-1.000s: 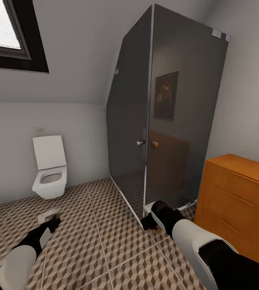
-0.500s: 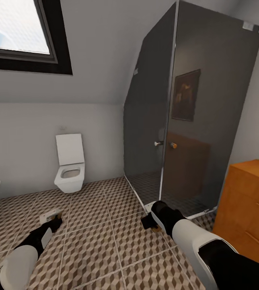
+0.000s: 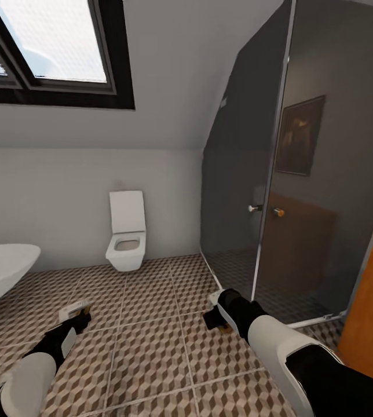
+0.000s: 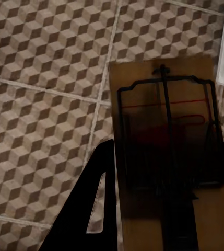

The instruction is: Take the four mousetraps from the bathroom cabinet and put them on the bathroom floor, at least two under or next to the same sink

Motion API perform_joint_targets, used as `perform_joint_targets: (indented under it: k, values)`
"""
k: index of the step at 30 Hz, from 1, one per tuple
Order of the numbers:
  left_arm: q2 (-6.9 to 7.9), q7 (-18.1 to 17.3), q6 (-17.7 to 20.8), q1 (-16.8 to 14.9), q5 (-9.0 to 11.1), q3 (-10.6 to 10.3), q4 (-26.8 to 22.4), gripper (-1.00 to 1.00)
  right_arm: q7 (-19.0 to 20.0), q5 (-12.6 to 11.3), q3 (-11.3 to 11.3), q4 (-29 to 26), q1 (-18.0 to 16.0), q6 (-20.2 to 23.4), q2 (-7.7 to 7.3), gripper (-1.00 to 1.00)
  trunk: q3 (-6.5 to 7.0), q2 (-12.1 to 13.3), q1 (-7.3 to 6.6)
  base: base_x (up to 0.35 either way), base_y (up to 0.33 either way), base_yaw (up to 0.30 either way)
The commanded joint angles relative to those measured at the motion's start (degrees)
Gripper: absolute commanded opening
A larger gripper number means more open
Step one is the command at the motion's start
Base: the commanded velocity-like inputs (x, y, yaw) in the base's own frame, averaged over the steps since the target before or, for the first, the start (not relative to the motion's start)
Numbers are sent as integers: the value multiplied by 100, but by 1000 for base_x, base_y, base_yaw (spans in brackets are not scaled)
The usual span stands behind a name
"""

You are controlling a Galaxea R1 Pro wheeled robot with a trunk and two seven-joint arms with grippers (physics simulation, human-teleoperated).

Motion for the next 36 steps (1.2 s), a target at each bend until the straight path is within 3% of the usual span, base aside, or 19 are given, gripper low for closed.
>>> perform_joint_targets:
  k: [1,7,23,36]
  values:
    - [-9,13,22,-5,-59,18,-6,-100,35,32,4,-7,-4,28,0,-100,-7,-4,0,0,0,274]
    - [-50,20,19,-5,-194,18,-6,-100,34,32,4,-7,-4,28,0,-100,-7,-4,0,0,0,274]
    - [-97,21,-4,-5,-210,18,-4,-100,27,25,4,-7,-2,21,0,-100,-7,-4,0,2,0,273]
    - [-71,21,10,-5,-201,10,-6,-100,34,22,4,-7,-4,10,0,-100,-7,-4,0,266,0,47]
